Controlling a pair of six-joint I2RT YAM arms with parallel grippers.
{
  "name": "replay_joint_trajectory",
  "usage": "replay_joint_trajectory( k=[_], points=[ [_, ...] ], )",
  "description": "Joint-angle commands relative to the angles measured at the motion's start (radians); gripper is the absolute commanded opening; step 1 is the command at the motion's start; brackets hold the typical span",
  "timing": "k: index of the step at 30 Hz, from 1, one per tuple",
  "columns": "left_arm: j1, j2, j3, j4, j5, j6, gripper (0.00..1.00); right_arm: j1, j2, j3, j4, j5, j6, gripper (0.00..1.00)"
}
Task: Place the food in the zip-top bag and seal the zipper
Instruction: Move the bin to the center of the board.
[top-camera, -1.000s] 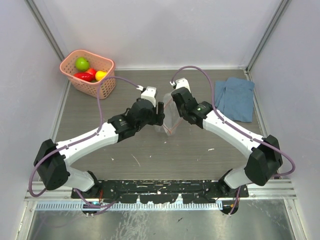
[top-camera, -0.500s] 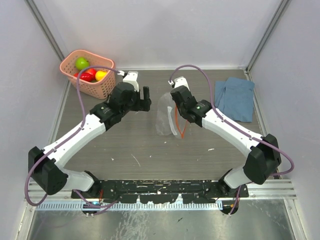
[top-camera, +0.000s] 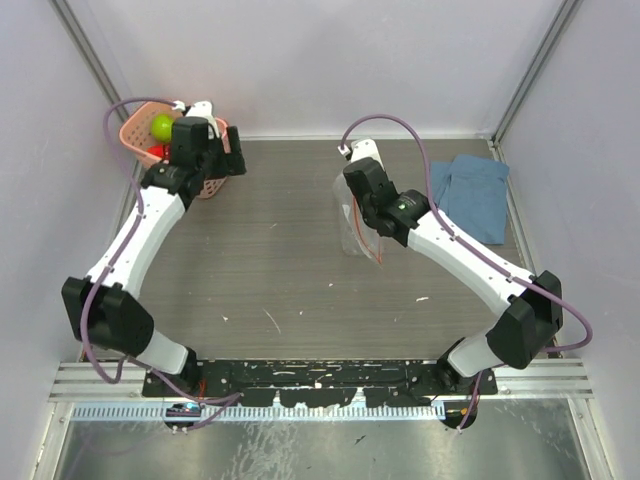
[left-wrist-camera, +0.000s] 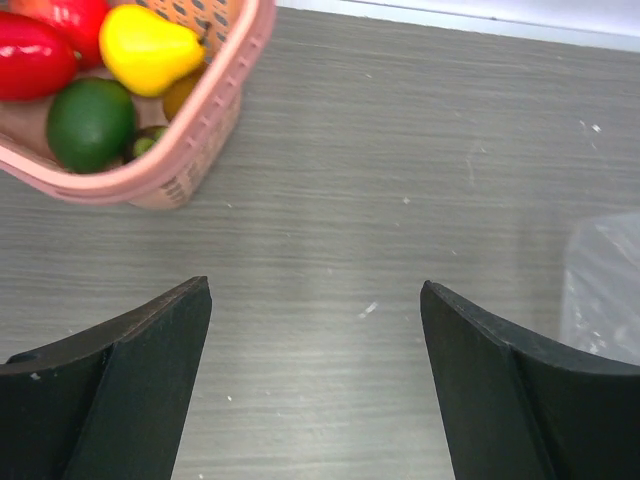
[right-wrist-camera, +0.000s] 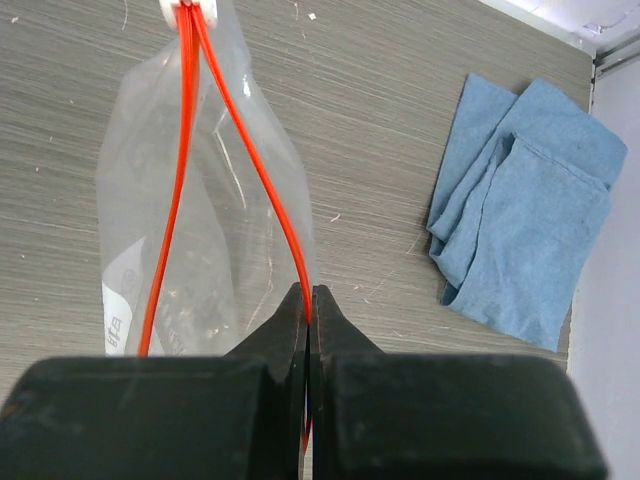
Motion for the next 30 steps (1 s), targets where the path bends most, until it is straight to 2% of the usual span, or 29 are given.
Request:
replay_joint_trajectory(
  k=[1,6,10,14,20,30],
  points=[
    [0.079,0.103,0.133,-0.027,0.058,0.078,0.87,-0.004,-0.011,0.034,0.002,0.003,-0.013,0.0],
    [0.18,0.267,0.261,-0.045,0.175,0.145,0.91,-0.004,0.0,0.021,-0.001,0.02,-0.015,0.0],
    [0.25,0.41,0.388,-0.12,0.273,0.184,0.91,-0.003,-0.002,0.013,0.003,0.005,-0.016,0.0],
    [0.277,0.471,0.454,-0.192,0.346,0.224,0.91,-0.003,0.002,0.005,0.008,-0.001,-0.018,0.0],
    [0.276,0.444,0.407,-0.239,0.406,0.217,0.91,-0.003,0.01,0.001,0.011,-0.001,-0.021,0.0],
    [0.275,0.321,0.244,-0.253,0.475,0.078,0.89,-0.003,-0.011,-0.019,0.025,-0.018,-0.017,0.0]
  ],
)
